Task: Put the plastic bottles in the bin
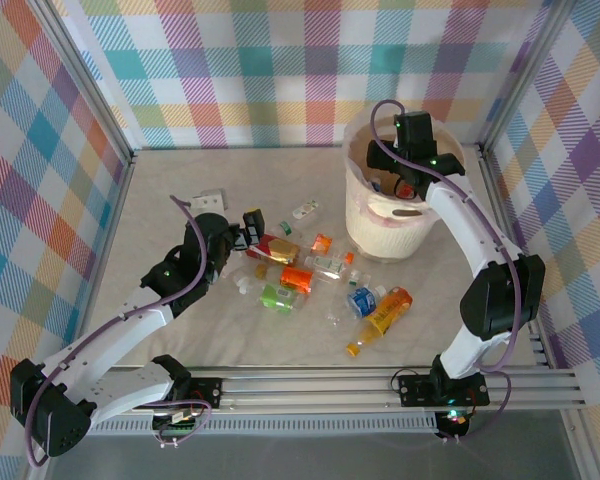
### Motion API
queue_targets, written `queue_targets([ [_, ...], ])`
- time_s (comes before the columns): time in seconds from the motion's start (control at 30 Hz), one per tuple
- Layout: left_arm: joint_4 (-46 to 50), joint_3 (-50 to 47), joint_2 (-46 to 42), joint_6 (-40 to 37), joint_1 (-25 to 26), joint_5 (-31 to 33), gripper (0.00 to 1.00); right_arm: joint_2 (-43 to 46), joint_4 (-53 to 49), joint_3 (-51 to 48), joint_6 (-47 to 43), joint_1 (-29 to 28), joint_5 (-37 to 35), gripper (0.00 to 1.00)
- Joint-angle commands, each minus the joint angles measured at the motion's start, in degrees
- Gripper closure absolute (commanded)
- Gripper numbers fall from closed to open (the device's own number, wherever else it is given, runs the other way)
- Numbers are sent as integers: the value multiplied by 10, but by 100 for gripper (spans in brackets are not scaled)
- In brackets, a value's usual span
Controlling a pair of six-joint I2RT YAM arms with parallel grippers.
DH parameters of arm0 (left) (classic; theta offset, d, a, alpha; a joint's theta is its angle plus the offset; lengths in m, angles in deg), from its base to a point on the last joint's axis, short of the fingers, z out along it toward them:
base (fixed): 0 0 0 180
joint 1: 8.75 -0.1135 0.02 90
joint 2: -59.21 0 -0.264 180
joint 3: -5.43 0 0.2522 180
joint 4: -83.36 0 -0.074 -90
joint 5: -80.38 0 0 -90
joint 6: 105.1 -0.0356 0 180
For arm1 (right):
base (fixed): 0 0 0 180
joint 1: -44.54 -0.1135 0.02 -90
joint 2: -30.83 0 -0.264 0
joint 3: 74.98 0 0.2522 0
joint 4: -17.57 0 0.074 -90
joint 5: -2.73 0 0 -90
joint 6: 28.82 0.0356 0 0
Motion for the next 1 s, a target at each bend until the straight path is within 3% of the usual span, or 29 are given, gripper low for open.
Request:
queue_targets([
  [0.0, 8, -8, -6, 7, -5, 9, 0, -10, -13, 7, 12, -4, 4, 18],
  [0.37, 12, -10, -11, 9, -6, 13, 0, 4, -53, 71, 3, -4, 9, 16],
  [0.63, 7, -12, -9, 15, -5, 11, 0, 59, -109, 124, 2, -4, 31, 0],
  [0.97, -1, -13, -5, 22, -6, 10, 0, 210, -178, 42, 74, -4, 42, 0],
])
